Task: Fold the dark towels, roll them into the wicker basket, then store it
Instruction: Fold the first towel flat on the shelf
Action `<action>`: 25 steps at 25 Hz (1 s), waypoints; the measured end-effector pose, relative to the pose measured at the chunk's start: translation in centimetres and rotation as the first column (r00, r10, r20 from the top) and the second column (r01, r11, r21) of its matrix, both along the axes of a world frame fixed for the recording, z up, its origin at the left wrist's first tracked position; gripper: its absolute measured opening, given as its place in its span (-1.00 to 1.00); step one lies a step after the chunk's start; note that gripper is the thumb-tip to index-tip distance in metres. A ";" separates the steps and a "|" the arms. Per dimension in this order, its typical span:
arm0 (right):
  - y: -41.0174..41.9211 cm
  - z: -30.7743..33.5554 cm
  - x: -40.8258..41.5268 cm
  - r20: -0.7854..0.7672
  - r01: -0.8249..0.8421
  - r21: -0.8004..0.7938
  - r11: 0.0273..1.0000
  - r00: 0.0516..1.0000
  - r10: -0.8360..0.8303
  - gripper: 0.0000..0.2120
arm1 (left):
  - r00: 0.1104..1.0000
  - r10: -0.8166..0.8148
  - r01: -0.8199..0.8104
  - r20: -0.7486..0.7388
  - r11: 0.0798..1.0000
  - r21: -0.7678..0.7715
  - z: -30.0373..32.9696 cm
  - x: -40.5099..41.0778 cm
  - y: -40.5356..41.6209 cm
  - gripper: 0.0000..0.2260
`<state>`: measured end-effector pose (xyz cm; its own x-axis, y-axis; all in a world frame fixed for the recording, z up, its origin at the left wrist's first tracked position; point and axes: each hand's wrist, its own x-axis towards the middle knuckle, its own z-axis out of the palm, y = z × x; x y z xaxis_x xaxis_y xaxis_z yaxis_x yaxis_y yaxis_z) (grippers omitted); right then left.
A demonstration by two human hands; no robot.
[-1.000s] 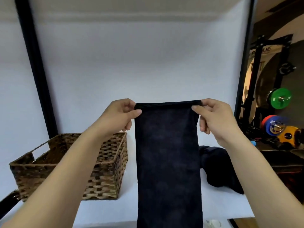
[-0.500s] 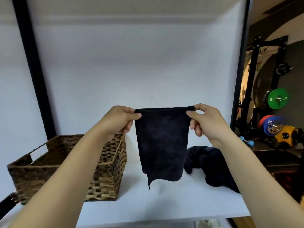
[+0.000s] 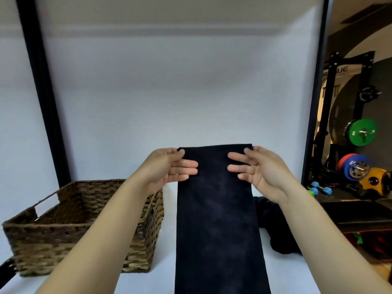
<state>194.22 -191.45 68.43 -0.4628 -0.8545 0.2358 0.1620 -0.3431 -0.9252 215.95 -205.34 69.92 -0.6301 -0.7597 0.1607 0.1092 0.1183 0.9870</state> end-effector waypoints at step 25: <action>4.9 -31.4 -0.8 -0.990 0.347 0.139 0.928 0.057 0.127 -0.64 | 0.796 0.460 0.196 0.393 0.419 -0.887 -33.3 5.4 2.6 -0.68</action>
